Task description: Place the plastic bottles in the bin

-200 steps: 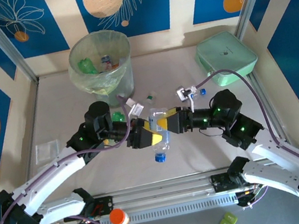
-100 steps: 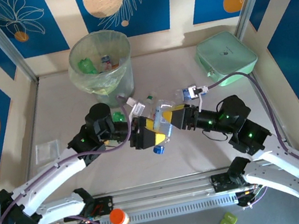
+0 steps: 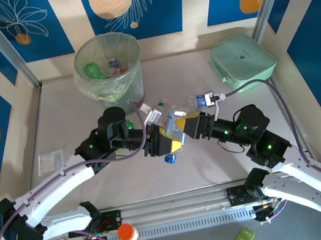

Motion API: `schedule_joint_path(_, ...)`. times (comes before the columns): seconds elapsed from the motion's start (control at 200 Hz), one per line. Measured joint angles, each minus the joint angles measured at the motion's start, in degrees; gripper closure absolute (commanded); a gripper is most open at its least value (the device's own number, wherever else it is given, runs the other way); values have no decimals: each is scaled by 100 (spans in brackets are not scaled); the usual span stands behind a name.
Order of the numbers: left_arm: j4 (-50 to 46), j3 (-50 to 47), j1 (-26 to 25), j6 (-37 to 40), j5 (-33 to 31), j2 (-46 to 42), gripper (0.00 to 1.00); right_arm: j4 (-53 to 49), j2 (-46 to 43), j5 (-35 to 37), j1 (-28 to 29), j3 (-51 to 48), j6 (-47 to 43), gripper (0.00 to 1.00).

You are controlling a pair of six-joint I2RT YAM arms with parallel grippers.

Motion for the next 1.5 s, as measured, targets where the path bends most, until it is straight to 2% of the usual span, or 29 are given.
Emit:
schedule_joint_path(0.17,-595,485,144,278,-177,79,51,-695,-280,280,-37,236,-280,8)
schedule_joint_path(0.29,-1482,1397,481,632,-520,363,54,-1276,-623,511,-179,575,-566,7)
schedule_joint_path(0.39,-2472,2610,826,1038,-1246,848,55,-1659,-837,660,-280,874,-824,8)
schedule_joint_path(0.565,-4041,4870,1185,1803,-3067,2035,57,-2243,-949,872,-313,1019,-1145,8)
schedule_joint_path(0.635,-4470,5574,1390,1934,-3445,2524,59,-2485,-949,935,-315,1014,-1215,8)
schedule_joint_path(0.8,-5206,6929,2223,1945,-4068,3709,60,-2846,-949,999,-328,1012,-1349,8)
schedule_joint_path(1.05,-5602,8419,3064,1484,-4242,5182,60,-2973,-1010,1023,-358,782,-1329,8)
schedule_joint_path(1.295,-5556,8518,3320,1051,-4238,5598,59,-3042,-1010,1023,-361,538,-1268,8)
schedule_joint_path(1.38,-5554,8531,3314,909,-4188,5737,52,-3077,-1010,1027,-361,483,-1237,8)
schedule_joint_path(1.5,-5556,8531,3314,754,-4059,5949,49,-3080,-1010,1056,-363,444,-1215,8)
